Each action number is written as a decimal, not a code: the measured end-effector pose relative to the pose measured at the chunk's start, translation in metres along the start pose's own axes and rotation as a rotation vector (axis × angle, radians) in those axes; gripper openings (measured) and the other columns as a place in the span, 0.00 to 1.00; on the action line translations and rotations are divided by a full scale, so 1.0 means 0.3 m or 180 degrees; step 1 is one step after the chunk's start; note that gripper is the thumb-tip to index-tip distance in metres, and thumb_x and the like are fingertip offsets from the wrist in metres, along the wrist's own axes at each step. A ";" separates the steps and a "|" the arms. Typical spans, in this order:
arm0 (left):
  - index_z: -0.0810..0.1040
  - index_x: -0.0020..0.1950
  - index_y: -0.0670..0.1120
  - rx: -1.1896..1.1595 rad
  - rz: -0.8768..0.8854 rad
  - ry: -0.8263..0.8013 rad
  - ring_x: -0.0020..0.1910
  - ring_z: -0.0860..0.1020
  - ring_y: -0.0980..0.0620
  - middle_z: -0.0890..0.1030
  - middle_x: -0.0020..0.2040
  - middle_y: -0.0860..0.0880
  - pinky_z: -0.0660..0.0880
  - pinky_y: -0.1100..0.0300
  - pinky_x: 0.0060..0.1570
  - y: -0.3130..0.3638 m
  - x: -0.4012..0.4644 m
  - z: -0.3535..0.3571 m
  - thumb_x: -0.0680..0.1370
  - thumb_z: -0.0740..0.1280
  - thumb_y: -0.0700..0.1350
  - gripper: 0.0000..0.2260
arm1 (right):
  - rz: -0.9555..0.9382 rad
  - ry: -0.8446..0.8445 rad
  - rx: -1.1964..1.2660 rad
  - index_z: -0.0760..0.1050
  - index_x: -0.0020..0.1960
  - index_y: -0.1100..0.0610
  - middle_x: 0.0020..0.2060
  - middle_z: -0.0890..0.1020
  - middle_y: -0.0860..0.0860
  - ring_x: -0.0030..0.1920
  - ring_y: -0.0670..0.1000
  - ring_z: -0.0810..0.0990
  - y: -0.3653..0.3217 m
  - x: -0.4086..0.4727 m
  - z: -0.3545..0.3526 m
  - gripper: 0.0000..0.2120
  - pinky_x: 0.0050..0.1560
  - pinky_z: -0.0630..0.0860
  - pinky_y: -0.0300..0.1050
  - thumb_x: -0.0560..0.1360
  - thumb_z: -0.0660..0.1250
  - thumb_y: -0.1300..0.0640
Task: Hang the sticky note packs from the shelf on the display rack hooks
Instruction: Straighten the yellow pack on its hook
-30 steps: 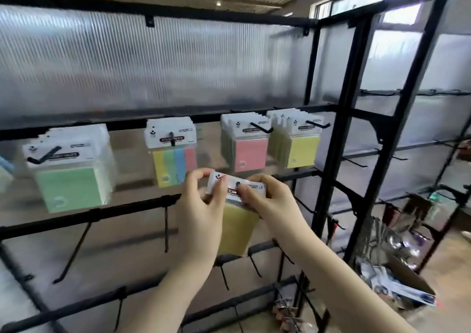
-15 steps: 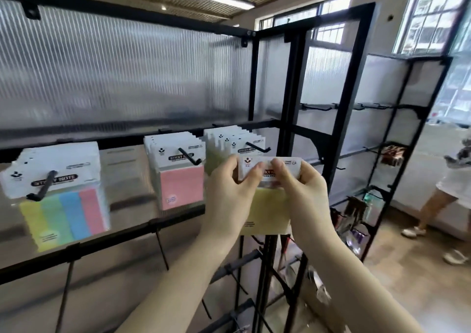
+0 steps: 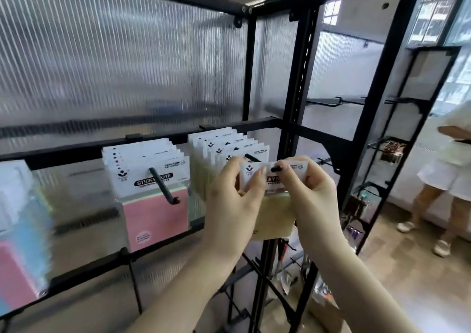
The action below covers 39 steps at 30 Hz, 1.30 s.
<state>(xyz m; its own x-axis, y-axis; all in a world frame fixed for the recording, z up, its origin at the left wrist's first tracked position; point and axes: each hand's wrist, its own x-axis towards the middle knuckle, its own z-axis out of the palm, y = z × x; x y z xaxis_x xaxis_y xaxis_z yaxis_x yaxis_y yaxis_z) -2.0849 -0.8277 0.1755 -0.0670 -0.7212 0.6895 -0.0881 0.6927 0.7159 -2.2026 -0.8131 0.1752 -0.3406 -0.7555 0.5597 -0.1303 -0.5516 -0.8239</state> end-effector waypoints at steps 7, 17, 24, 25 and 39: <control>0.68 0.48 0.49 0.0545 0.0291 0.0647 0.37 0.71 0.62 0.68 0.37 0.59 0.66 0.75 0.39 -0.050 -0.012 0.004 0.75 0.70 0.38 0.12 | -0.0181 -0.0128 0.0190 0.77 0.47 0.56 0.39 0.83 0.47 0.39 0.44 0.81 0.078 0.041 0.017 0.05 0.39 0.75 0.34 0.73 0.70 0.55; 0.72 0.52 0.44 0.1223 0.0175 0.1578 0.45 0.72 0.60 0.75 0.47 0.49 0.68 0.73 0.48 -0.098 -0.045 0.055 0.71 0.74 0.40 0.14 | -0.0025 -0.0604 -0.0082 0.72 0.54 0.47 0.48 0.79 0.41 0.51 0.40 0.79 0.179 0.088 -0.003 0.11 0.50 0.77 0.44 0.75 0.70 0.55; 0.70 0.48 0.49 0.1215 -0.0223 0.1919 0.43 0.75 0.48 0.76 0.44 0.47 0.74 0.54 0.46 -0.117 -0.041 0.089 0.72 0.73 0.45 0.13 | 0.0044 -0.0855 -0.0178 0.70 0.49 0.44 0.45 0.78 0.42 0.44 0.32 0.77 0.205 0.122 -0.012 0.07 0.42 0.72 0.28 0.75 0.67 0.47; 0.70 0.48 0.49 0.1278 -0.0262 0.1955 0.43 0.75 0.49 0.76 0.44 0.48 0.74 0.53 0.46 -0.111 -0.043 0.092 0.72 0.73 0.46 0.13 | 0.0071 -0.0926 -0.0201 0.70 0.48 0.43 0.45 0.78 0.42 0.43 0.32 0.76 0.203 0.124 -0.014 0.06 0.42 0.73 0.30 0.75 0.67 0.46; 0.73 0.49 0.50 0.2492 -0.1748 0.0810 0.44 0.76 0.53 0.75 0.41 0.58 0.75 0.56 0.47 -0.058 -0.324 0.014 0.79 0.63 0.49 0.03 | 0.1290 -0.2327 -0.1284 0.76 0.49 0.63 0.31 0.74 0.50 0.33 0.49 0.72 0.272 -0.050 -0.080 0.15 0.36 0.70 0.42 0.80 0.60 0.51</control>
<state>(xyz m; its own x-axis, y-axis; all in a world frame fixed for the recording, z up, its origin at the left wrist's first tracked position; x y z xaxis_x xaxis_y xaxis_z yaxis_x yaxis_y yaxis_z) -2.0810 -0.7695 0.0955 0.3874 -0.8519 0.3524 -0.6815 -0.0072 0.7318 -2.2306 -0.8384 0.0973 0.2230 -0.9744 0.0265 -0.4903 -0.1356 -0.8610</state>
